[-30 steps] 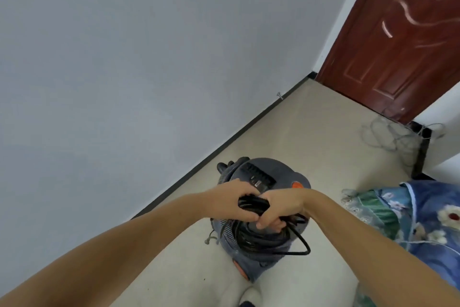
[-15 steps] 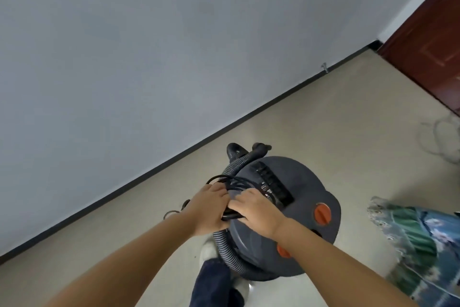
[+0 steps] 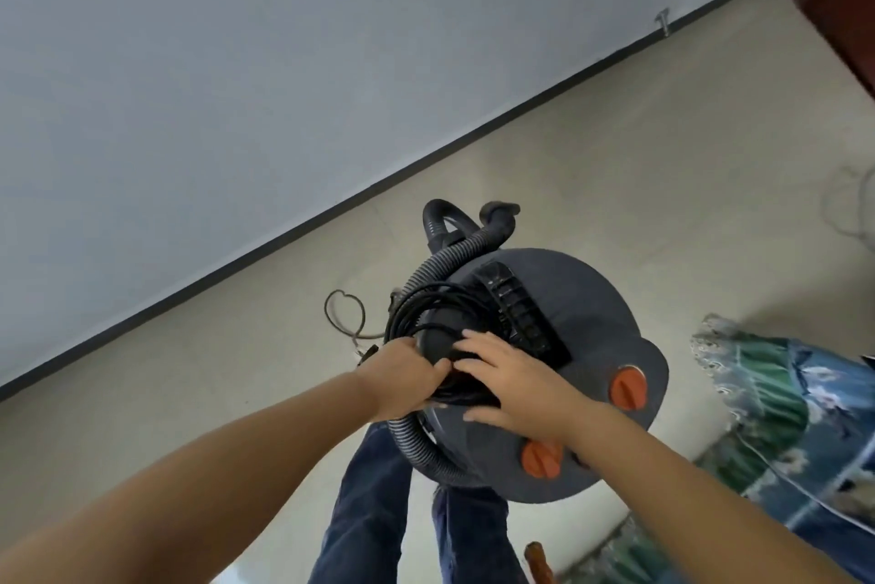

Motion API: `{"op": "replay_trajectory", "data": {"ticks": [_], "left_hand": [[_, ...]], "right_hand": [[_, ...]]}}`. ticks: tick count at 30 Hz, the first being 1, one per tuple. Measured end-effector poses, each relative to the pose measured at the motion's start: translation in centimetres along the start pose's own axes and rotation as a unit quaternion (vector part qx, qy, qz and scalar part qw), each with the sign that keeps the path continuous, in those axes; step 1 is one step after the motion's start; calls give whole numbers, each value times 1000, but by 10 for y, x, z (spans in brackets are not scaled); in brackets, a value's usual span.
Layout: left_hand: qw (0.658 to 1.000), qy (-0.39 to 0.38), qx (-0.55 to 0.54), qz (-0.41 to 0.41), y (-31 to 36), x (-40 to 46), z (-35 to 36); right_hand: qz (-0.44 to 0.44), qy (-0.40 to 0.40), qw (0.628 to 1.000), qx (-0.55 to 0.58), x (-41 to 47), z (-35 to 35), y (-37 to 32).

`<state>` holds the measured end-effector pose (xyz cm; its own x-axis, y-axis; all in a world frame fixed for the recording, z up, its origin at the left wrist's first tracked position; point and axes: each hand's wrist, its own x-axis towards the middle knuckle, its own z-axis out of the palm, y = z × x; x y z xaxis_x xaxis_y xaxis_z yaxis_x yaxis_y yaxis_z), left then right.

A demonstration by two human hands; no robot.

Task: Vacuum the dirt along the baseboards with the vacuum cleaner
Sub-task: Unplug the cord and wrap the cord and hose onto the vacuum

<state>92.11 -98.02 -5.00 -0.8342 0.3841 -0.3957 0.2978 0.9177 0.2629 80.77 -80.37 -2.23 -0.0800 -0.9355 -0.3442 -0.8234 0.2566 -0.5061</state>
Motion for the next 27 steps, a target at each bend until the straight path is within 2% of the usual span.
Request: {"op": "replay_trajectory", "data": {"ticks": [2, 3, 4, 5, 6, 8, 9, 12, 15, 18, 20, 24, 27], "left_hand": [[1000, -11, 6, -11, 3, 2, 6], [1000, -11, 10, -24, 5, 2, 10], [999, -16, 8, -40, 7, 4, 13], [998, -24, 5, -60, 10, 5, 13], [996, -33, 2, -86, 14, 6, 11], [987, -48, -6, -156, 23, 9, 5], [980, -59, -13, -191, 28, 11, 2], [951, -91, -48, -290, 44, 21, -11], [920, -98, -100, -366, 51, 31, -16], [908, -77, -132, -391, 51, 21, -16], [898, -61, -179, -397, 53, 11, -19], [864, -16, -337, -375, 67, 8, -28], [809, 18, -486, -331, 74, 20, -36]], "right_hand": [[63, 137, 987, 47, -21, -21, 12], [133, 196, 969, 74, -28, -35, 23], [215, 211, 947, 109, -33, -49, 33], [288, 178, 929, 151, -35, -60, 43], [330, 113, 917, 191, -33, -64, 51], [314, 3, 928, 198, -24, -61, 55], [293, -18, 939, 177, -19, -55, 52], [258, -15, 955, 145, -15, -47, 49], [246, -50, 950, 185, -18, -51, 52], [268, -128, 932, 208, -12, -55, 50], [288, -134, 926, 203, -6, -54, 48], [325, -86, 926, 172, 0, -46, 38], [345, -32, 929, 129, 3, -37, 28]]}}
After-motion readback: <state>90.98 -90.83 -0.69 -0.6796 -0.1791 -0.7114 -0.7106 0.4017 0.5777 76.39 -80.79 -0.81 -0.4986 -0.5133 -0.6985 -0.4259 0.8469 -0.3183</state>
